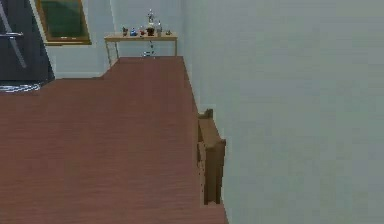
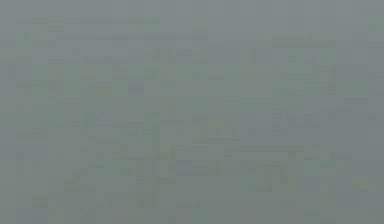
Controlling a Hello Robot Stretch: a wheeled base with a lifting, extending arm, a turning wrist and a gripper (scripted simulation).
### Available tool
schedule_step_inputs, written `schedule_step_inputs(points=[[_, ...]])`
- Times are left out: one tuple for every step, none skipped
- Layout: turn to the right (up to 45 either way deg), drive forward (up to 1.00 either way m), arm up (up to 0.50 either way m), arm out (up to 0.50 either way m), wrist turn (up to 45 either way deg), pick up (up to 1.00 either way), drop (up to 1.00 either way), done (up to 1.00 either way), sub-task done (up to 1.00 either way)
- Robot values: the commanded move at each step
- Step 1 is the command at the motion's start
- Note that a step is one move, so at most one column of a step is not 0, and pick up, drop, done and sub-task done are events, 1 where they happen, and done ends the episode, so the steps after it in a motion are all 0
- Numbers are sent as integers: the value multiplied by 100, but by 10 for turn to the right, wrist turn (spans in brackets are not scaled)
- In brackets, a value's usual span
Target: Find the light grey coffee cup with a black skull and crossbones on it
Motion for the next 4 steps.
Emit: schedule_step_inputs(points=[[-450, 0, 0, 0, 0, 0, 0, 0, 0], [-330, 0, 0, 0, 0, 0, 0, 0, 0], [0, 100, 0, 0, 0, 0, 0, 0, 0], [-30, 0, 0, 0, 0, 0, 0, 0, 0]])
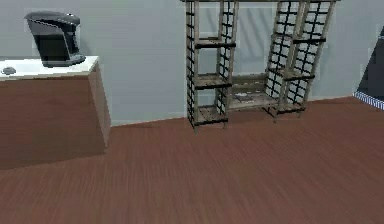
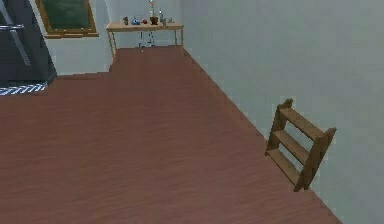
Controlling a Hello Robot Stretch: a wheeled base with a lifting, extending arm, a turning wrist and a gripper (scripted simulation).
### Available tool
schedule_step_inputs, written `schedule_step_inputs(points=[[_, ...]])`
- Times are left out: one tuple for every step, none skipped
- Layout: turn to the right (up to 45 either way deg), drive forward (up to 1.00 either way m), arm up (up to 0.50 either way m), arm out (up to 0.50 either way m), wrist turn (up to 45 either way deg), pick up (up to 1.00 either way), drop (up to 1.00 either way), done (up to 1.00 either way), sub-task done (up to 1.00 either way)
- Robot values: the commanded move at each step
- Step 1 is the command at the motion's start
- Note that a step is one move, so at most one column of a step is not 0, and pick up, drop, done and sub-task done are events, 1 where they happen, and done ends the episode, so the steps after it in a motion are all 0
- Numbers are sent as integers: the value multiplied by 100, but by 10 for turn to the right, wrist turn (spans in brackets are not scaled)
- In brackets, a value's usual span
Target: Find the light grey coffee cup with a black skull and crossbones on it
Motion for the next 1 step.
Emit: schedule_step_inputs(points=[[0, 40, 0, 0, 0, 0, 0, 0, 0]])
